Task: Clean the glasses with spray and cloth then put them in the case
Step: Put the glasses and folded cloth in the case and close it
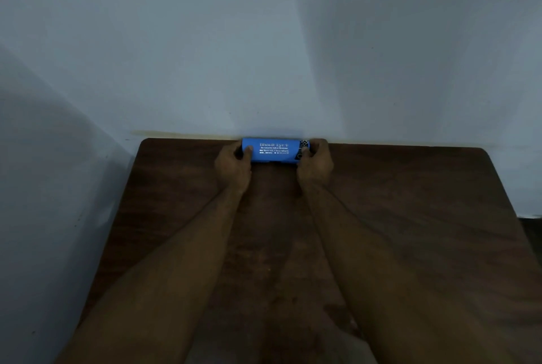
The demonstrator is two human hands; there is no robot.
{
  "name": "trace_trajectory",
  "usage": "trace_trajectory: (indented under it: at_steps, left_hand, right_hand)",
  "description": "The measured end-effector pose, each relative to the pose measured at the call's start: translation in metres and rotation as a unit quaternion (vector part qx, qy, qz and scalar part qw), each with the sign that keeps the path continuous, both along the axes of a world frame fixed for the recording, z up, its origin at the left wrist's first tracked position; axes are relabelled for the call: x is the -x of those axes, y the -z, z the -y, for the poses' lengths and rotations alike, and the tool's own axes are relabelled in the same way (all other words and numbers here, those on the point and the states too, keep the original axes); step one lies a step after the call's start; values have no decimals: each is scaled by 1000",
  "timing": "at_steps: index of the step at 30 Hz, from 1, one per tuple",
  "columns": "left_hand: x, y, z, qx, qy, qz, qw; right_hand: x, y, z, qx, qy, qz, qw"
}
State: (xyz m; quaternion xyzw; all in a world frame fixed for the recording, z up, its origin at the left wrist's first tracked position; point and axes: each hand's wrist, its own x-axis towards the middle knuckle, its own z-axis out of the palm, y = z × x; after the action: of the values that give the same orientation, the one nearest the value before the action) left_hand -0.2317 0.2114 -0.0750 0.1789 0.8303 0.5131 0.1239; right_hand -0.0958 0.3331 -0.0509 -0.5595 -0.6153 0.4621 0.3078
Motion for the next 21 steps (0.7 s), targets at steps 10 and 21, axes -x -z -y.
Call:
trace_trajectory:
  at_steps: [10, 21]
  left_hand:
    - [-26, -32, 16, 27, -4, 19, 999]
    - [-172, -48, 157, 89, 142, -87, 982]
  right_hand:
    - [-6, -19, 27, -18, 2, -1, 1000]
    - [-149, -38, 235, -135, -173, 92, 971]
